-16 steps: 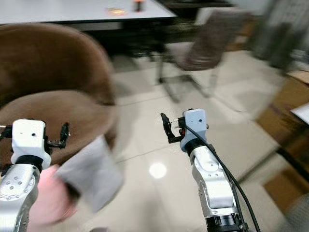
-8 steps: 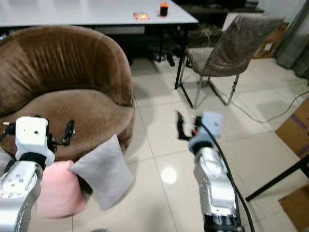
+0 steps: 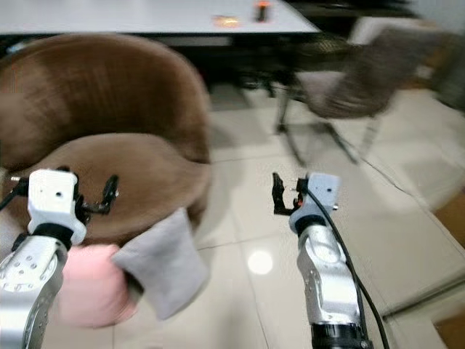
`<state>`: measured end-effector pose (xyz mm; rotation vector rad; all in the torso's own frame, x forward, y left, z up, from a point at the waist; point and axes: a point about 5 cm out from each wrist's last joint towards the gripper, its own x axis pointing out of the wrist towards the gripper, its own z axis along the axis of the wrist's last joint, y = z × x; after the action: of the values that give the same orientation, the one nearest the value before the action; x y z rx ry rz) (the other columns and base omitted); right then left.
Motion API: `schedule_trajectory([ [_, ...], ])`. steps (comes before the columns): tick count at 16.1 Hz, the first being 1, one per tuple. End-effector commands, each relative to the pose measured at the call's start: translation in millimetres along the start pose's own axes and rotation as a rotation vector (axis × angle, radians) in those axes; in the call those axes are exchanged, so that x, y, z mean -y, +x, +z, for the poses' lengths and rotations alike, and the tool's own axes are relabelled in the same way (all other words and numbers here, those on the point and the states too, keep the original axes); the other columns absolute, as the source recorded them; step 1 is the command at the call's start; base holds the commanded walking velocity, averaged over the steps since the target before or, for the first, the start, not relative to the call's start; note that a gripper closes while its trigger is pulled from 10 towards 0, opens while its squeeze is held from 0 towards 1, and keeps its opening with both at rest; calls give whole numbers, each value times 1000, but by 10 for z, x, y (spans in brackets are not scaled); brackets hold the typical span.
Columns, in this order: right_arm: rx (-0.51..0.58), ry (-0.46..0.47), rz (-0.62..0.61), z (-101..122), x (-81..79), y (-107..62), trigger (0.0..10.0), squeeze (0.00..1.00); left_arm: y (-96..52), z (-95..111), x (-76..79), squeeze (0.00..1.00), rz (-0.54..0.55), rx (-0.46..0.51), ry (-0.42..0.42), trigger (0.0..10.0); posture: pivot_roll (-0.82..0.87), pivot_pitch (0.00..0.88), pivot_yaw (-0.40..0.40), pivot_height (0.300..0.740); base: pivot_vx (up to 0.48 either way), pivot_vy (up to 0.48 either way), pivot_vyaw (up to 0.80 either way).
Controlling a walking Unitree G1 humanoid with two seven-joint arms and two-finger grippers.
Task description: Move the pillow to the sofa from floor
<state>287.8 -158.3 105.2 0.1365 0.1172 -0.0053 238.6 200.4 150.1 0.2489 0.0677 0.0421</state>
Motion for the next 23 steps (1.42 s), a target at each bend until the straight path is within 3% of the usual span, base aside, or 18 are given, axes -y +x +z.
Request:
schedule_trajectory([
  [1,-4,3,-12,-11,34,-8,10000,0,9,16,35,0,-11,8,-4,10000,33,0,-30,740,337,0,800],
  [3,-34,99,19,-18,0,5,10000,0,-9,-5,24,0,-5,-1,-7,10000,38,0,-38,740,341,0,0],
  [11,4,15,117,67,-149,65,10000,0,-50,-23,-17,0,22,-8,-19,10000,51,0,-51,740,341,0,0],
  [14,-3,-3,200,51,-240,37,10000,0,-69,-31,-1,0,20,-11,-23,10000,57,0,-59,740,341,0,800],
  [19,38,-75,229,106,-271,68,10000,0,-95,-45,30,0,21,-16,-31,10000,64,0,-62,740,330,0,800],
  [21,50,-103,176,126,-227,88,10000,0,-94,-37,32,0,19,-14,-30,10000,65,0,-61,740,306,0,797],
  [22,30,-8,185,106,-225,107,10000,0,-95,-8,14,0,39,12,-50,10000,66,0,-62,740,0,0,0],
  [23,28,6,192,105,-226,112,10000,0,-91,-6,8,0,47,10,-50,10000,69,0,-64,740,0,0,0],
])
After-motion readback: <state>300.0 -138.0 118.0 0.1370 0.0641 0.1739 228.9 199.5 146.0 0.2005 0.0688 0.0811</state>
